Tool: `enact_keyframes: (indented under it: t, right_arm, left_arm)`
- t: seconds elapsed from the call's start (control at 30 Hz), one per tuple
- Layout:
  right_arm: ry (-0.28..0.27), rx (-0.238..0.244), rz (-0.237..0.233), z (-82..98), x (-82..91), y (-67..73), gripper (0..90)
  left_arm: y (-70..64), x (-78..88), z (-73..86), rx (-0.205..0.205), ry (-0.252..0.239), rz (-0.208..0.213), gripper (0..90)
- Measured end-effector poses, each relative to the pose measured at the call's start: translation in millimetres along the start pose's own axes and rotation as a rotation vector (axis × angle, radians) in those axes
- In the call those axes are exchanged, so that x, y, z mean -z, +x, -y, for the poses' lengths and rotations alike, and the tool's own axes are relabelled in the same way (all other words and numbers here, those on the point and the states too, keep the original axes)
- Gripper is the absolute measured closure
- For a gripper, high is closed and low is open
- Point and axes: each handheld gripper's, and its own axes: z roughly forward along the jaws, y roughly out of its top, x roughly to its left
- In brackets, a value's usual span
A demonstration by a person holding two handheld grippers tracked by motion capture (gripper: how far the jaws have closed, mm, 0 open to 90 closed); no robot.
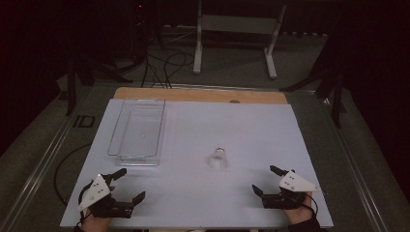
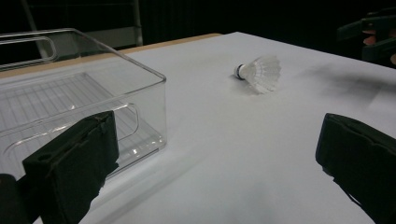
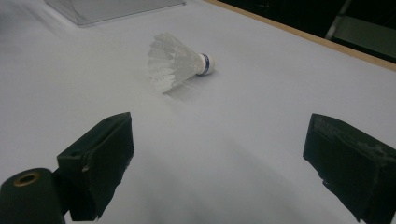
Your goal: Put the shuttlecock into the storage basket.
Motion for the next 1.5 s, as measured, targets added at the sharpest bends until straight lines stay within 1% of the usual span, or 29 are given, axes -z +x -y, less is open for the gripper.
enact_keyframes:
  t: [0.07, 0.13, 0.23, 0.4, 0.5, 0.67, 0.8, 1.0, 1.13, 1.27, 1.3, 1.37, 1.43, 1.5]
  right_arm:
    - [0.001, 0.010, -0.005, 0.4, -0.6, 0.9, 8.4]
    - [0.007, 0.025, 0.005, 1.1, -1.6, 2.7, 8.3]
    - [0.005, 0.032, 0.006, 1.7, -2.1, 3.3, 8.3]
    - [-0.011, -0.007, 0.001, 0.1, 1.1, 0.1, 8.3]
    - [-0.008, -0.018, 0.005, -0.4, 1.5, -1.3, 8.3]
    - [0.003, -0.020, 0.006, -0.6, 0.5, -0.9, 8.2]
    - [0.003, -0.020, 0.007, -1.0, -0.4, -1.0, 8.3]
    - [-0.011, -0.016, 0.011, -1.8, -0.3, -1.3, 8.2]
    - [-0.017, -0.010, 0.013, -2.4, 0.5, 0.2, 8.2]
    - [-0.014, -0.015, 0.011, -1.5, 0.9, -0.4, 8.3]
    - [-0.016, -0.017, 0.012, -1.3, 1.1, -0.7, 8.2]
    - [-0.019, -0.022, 0.014, -1.3, 1.8, -1.1, 8.2]
    - [-0.022, -0.021, 0.015, -1.9, 2.7, -0.8, 8.3]
    - [-0.022, -0.017, 0.018, -2.3, 2.7, -0.1, 8.3]
  left_arm:
    - [-0.1, -0.1, -0.1, -0.001, 0.000, -0.004, 0.1]
    - [0.0, -0.3, -0.1, -0.001, 0.001, -0.003, 0.1]
    - [0.2, -1.1, -0.3, 0.002, 0.005, -0.002, 0.1]
    - [0.7, -1.7, 0.4, 0.007, 0.012, 0.000, 0.1]
    - [0.6, -2.2, 0.6, 0.007, 0.013, 0.003, 0.1]
    - [-0.2, -2.9, 1.3, 0.004, 0.021, 0.009, 0.1]
    - [0.1, -2.6, 1.5, 0.010, 0.018, 0.012, 0.1]
    - [0.9, -1.0, 1.8, 0.025, 0.017, 0.008, 0.1]
    - [1.0, -0.7, 1.4, 0.023, 0.020, 0.007, 0.1]
    - [0.9, -1.4, 0.2, 0.023, 0.015, -0.004, 0.1]
    - [1.0, -0.9, -1.1, 0.030, 0.020, -0.016, 0.1]
    - [1.6, -0.7, -2.3, 0.047, 0.028, -0.014, 0.0]
    - [1.3, -0.5, -3.0, 0.047, 0.032, -0.019, 0.0]
    - [0.7, 0.2, -7.4, 0.049, 0.038, -0.017, 0.0]
